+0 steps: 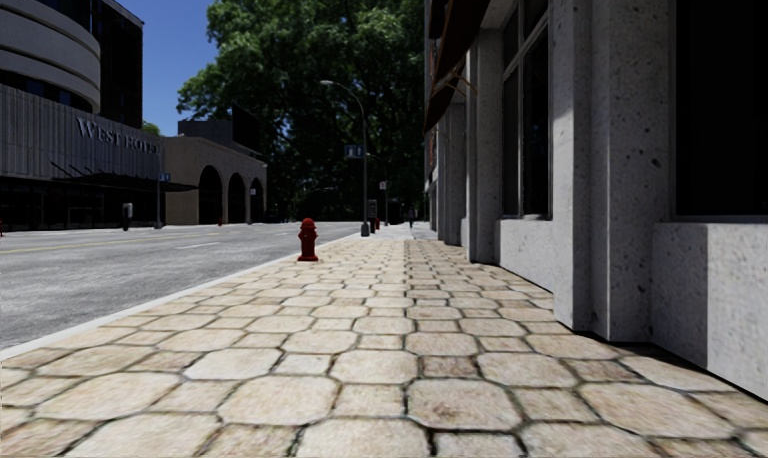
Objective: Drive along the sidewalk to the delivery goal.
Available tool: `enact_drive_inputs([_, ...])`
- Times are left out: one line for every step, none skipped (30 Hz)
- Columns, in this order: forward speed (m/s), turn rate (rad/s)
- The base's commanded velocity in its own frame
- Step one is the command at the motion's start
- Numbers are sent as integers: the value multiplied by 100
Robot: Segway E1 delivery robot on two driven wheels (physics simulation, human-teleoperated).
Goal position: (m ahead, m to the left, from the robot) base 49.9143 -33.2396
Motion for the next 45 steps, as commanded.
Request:
enact_drive_inputs([200, -25])
enact_drive_inputs([200, -25])
enact_drive_inputs([200, -25])
enact_drive_inputs([200, -25])
enact_drive_inputs([200, -25])
enact_drive_inputs([200, -25])
enact_drive_inputs([200, -25])
enact_drive_inputs([200, -25])
enact_drive_inputs([200, -25])
enact_drive_inputs([200, -25])
enact_drive_inputs([200, -25])
enact_drive_inputs([200, -25])
enact_drive_inputs([200, -25])
enact_drive_inputs([200, -25])
enact_drive_inputs([200, -25])
enact_drive_inputs([200, -23])
enact_drive_inputs([200, -1])
enact_drive_inputs([200, -1])
enact_drive_inputs([200, 0])
enact_drive_inputs([200, 0])
enact_drive_inputs([200, 0])
enact_drive_inputs([200, 0])
enact_drive_inputs([200, 0])
enact_drive_inputs([200, 0])
enact_drive_inputs([200, 0])
enact_drive_inputs([200, 0])
enact_drive_inputs([200, 0])
enact_drive_inputs([200, 0])
enact_drive_inputs([200, 0])
enact_drive_inputs([200, 0])
enact_drive_inputs([200, 0])
enact_drive_inputs([200, 0])
enact_drive_inputs([200, 0])
enact_drive_inputs([200, 0])
enact_drive_inputs([200, 0])
enact_drive_inputs([200, 0])
enact_drive_inputs([200, 0])
enact_drive_inputs([200, 0])
enact_drive_inputs([200, 0])
enact_drive_inputs([200, 0])
enact_drive_inputs([200, 0])
enact_drive_inputs([200, 0])
enact_drive_inputs([200, 0])
enact_drive_inputs([200, 0])
enact_drive_inputs([200, 0])
